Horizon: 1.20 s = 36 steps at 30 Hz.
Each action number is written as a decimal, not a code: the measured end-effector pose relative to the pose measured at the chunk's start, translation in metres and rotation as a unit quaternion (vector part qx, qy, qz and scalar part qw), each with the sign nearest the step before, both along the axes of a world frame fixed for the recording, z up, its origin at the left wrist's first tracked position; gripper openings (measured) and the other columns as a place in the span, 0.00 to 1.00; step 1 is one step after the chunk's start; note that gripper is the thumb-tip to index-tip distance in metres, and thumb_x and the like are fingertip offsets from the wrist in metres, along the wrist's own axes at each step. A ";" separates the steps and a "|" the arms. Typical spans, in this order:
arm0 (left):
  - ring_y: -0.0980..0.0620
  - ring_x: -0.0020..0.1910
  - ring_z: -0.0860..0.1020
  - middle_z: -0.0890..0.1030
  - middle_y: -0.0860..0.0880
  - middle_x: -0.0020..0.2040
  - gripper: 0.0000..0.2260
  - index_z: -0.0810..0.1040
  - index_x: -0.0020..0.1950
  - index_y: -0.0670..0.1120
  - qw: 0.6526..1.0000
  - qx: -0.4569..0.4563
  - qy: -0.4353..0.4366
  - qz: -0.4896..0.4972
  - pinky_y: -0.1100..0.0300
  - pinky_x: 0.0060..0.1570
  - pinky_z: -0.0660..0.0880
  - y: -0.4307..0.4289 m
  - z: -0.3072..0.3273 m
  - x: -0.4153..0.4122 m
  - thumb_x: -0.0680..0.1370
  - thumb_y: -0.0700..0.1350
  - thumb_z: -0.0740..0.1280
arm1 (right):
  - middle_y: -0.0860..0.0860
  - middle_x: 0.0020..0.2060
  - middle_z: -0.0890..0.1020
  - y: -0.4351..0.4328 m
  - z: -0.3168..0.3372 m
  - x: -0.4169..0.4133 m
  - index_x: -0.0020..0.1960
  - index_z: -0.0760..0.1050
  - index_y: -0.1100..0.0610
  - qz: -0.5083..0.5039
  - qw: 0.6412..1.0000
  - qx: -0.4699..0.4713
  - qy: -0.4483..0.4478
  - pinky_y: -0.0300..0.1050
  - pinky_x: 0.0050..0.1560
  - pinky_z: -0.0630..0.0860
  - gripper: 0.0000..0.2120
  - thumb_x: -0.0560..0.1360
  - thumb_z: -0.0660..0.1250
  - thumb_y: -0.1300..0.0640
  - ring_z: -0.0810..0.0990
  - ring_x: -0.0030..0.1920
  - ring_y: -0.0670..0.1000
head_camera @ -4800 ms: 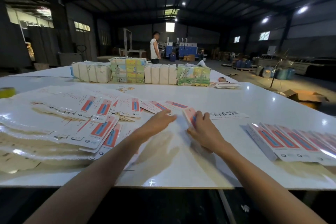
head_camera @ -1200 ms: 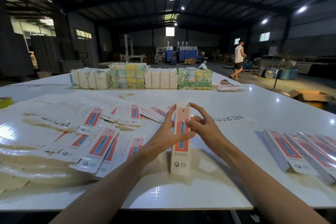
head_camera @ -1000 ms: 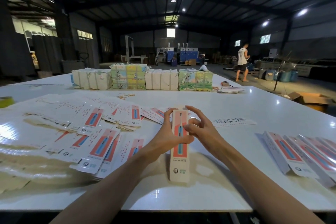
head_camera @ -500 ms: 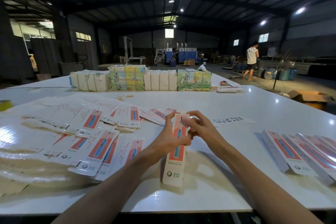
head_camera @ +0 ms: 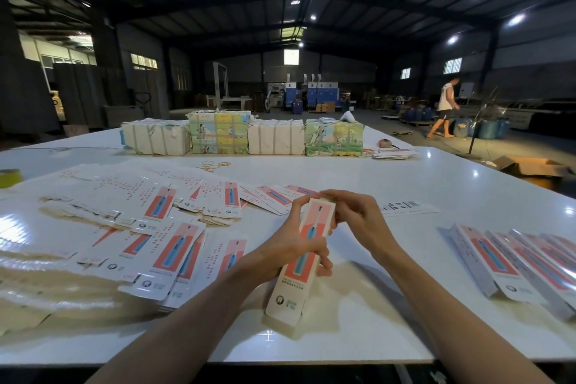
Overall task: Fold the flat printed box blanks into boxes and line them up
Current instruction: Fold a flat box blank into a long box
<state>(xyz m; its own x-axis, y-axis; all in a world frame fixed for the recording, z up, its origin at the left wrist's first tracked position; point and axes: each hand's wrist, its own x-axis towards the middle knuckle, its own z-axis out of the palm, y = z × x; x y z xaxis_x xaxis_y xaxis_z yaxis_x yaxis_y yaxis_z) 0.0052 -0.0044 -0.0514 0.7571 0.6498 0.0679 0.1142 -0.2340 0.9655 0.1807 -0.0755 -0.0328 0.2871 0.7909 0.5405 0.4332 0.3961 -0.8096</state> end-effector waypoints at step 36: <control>0.42 0.39 0.88 0.78 0.43 0.56 0.46 0.58 0.63 0.81 0.999 0.019 -0.018 0.037 0.53 0.34 0.84 0.002 -0.003 -0.006 0.67 0.40 0.80 | 0.60 0.56 0.87 -0.001 0.007 -0.008 0.61 0.85 0.62 0.140 0.933 -0.130 0.305 0.46 0.53 0.85 0.11 0.79 0.71 0.64 0.87 0.57 0.58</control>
